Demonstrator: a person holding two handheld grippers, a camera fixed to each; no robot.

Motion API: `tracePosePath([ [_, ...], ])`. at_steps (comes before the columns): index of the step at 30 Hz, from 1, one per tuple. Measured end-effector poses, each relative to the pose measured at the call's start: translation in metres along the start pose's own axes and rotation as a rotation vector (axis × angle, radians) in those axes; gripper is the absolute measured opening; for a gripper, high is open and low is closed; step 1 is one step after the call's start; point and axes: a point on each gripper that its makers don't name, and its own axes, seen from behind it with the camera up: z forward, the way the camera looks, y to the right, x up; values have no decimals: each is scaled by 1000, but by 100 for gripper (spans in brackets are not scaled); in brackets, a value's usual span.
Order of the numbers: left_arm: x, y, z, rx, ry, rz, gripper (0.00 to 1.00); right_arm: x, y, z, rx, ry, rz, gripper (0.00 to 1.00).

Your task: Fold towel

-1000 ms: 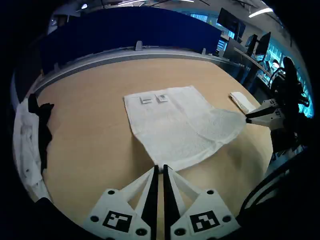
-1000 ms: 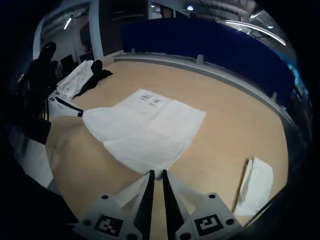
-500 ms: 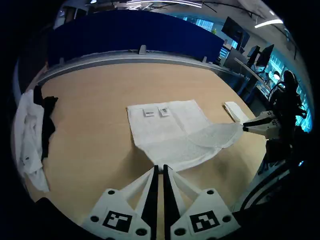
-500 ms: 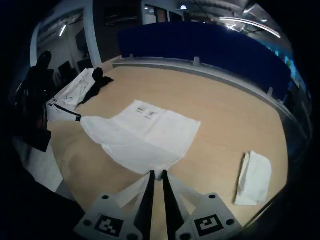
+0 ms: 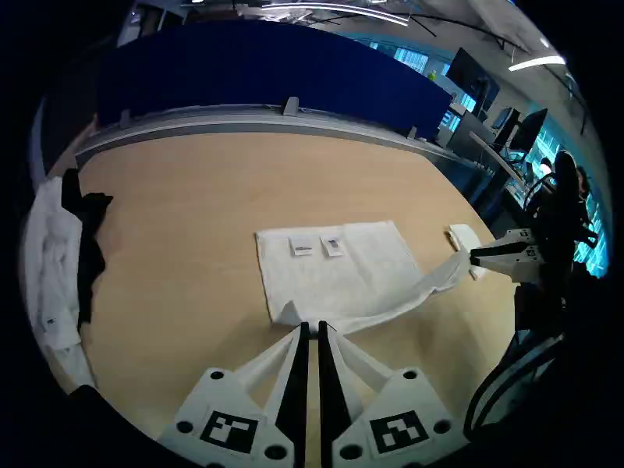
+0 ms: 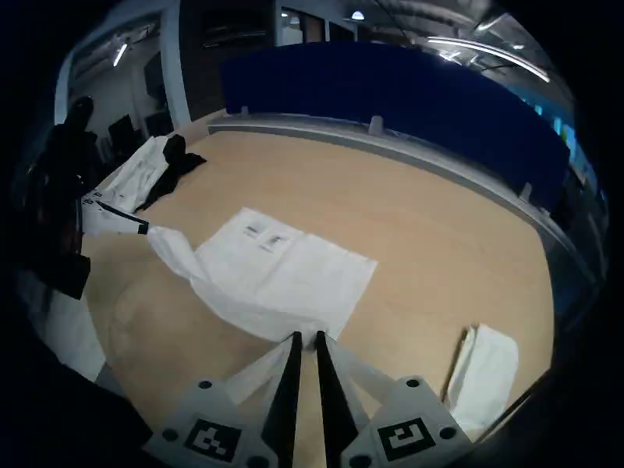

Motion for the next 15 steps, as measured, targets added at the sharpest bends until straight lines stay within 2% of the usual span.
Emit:
tracePosePath([
  [11,42,-31,49,20,14,-59,8,34,37,59,-27,-6,20,14],
  [15,54,-38,65,25,9,-67,8,40,47,74,-47,-12,27,14],
])
